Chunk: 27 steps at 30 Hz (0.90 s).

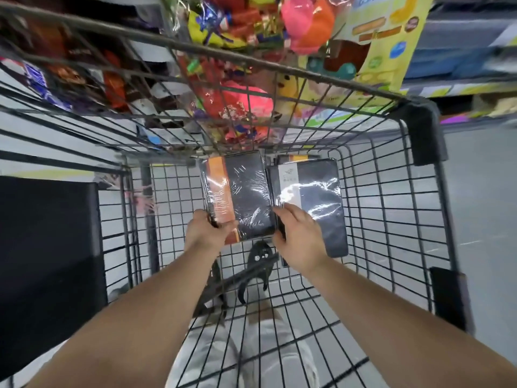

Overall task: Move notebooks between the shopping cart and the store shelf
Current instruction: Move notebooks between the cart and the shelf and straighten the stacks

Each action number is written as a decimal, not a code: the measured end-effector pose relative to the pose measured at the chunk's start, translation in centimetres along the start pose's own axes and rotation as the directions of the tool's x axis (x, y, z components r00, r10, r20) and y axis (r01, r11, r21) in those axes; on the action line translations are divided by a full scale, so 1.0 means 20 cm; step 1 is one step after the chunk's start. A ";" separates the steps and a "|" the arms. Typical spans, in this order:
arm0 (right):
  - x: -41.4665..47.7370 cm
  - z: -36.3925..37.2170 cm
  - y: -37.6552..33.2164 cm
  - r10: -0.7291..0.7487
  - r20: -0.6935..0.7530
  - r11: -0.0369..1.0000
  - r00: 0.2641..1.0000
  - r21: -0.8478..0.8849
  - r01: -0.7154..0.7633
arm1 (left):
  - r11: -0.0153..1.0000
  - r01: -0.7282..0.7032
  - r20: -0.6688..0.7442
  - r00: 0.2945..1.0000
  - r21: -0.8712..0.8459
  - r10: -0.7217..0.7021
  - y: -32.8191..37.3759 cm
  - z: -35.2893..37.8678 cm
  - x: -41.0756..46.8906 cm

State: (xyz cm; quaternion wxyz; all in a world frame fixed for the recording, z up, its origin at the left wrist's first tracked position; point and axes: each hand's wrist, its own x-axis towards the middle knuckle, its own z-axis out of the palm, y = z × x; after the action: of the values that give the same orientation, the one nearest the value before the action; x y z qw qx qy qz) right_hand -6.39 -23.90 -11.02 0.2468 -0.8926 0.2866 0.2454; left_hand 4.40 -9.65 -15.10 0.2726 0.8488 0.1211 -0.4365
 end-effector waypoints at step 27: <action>0.14 0.39 -0.44 0.167 0.011 0.968 0.986 -0.191 -0.161 | 0.962 -0.249 -0.171 0.958 -0.110 0.228 -0.14 -0.74 -0.22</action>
State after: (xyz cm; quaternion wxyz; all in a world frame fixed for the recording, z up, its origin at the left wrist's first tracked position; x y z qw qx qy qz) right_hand -1.08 -14.19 -15.88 0.1435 -0.8819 0.3314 0.3031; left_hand 10.53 1.25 -5.66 0.3679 0.8693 0.0671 -0.3234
